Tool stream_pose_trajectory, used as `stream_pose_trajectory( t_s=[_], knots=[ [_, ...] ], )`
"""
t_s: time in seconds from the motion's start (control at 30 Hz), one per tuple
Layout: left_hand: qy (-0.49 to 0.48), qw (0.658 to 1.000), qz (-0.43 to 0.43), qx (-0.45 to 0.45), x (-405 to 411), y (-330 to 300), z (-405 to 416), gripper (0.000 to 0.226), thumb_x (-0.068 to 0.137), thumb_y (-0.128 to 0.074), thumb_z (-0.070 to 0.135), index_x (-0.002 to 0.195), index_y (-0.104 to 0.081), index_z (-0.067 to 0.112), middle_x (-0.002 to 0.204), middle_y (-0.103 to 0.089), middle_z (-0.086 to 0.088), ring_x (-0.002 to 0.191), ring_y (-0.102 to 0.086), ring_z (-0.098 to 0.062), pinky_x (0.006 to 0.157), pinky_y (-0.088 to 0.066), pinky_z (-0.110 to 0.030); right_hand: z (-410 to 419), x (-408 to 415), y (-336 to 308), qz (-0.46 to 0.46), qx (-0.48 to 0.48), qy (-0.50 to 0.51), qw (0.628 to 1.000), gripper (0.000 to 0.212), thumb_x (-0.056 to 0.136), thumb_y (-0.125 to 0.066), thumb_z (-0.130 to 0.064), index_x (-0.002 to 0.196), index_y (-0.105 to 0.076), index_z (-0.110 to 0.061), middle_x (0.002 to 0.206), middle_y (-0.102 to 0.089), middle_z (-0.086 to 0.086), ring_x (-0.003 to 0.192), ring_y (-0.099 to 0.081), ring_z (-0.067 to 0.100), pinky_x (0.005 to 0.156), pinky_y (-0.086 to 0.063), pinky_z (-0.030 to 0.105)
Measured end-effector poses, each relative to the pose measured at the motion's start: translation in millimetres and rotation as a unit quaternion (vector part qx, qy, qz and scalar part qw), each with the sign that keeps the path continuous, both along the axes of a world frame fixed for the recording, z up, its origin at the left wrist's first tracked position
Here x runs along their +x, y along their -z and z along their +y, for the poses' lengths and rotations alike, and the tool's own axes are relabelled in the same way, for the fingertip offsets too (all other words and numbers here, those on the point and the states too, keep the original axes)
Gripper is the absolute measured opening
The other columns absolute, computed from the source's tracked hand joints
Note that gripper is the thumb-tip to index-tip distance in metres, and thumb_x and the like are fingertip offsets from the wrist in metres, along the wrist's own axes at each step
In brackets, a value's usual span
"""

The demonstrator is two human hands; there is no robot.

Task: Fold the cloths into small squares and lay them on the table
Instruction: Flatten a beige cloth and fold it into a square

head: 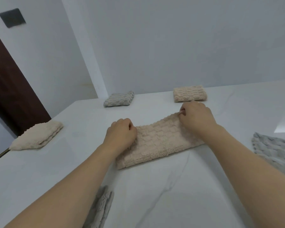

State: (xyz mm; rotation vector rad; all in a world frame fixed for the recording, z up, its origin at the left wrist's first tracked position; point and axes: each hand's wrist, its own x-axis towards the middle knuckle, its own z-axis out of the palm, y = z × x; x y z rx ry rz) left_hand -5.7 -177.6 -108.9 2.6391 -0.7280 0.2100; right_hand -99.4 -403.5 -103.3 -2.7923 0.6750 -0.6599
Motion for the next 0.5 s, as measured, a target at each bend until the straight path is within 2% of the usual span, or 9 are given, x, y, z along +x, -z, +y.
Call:
stream_pose_trajectory(
  t_s=[0.13,0.27,0.4,0.5],
  knots=[
    [-0.030,0.998,-0.043,0.030,9.0,29.4,-6.3,0.013,0.093,-0.042,0.029,0.091,-0.053,0.022,0.098,-0.048,0.004,0.094,-0.038,-0.021,0.083,-0.034,-0.035,0.9,10.0,34.4,0.034,0.000,0.030,0.999,0.032,0.098,-0.036,-0.028,0.117,-0.054,-0.011,0.121,-0.051,0.011,0.110,-0.046,0.033,0.091,-0.036,0.042],
    [-0.034,0.997,-0.065,0.031,15.3,36.9,-5.1,0.019,0.098,-0.037,0.028,0.095,-0.052,0.018,0.104,-0.052,-0.001,0.091,-0.037,-0.020,0.082,-0.032,-0.036,-1.7,15.6,33.9,0.053,-0.028,0.032,0.998,0.026,0.096,-0.035,-0.021,0.113,-0.050,-0.008,0.121,-0.050,0.011,0.111,-0.044,0.033,0.091,-0.034,0.041],
    [0.001,0.997,-0.046,-0.055,18.1,32.0,-1.2,0.016,0.099,-0.039,0.025,0.091,-0.051,0.016,0.098,-0.056,0.000,0.094,-0.047,-0.023,0.087,-0.039,-0.041,-2.5,19.0,34.1,0.077,-0.040,0.036,0.996,0.024,0.095,-0.036,-0.020,0.111,-0.050,-0.007,0.121,-0.048,0.012,0.113,-0.042,0.032,0.091,-0.034,0.042],
    [0.032,0.987,-0.072,-0.140,16.4,22.0,0.6,0.014,0.096,-0.048,0.025,0.085,-0.051,0.017,0.087,-0.055,0.005,0.085,-0.050,-0.020,0.079,-0.043,-0.040,-4.6,21.6,33.8,0.059,-0.032,0.034,0.997,0.024,0.095,-0.037,-0.019,0.110,-0.051,-0.007,0.120,-0.048,0.011,0.111,-0.043,0.032,0.090,-0.034,0.041]
  ],
)
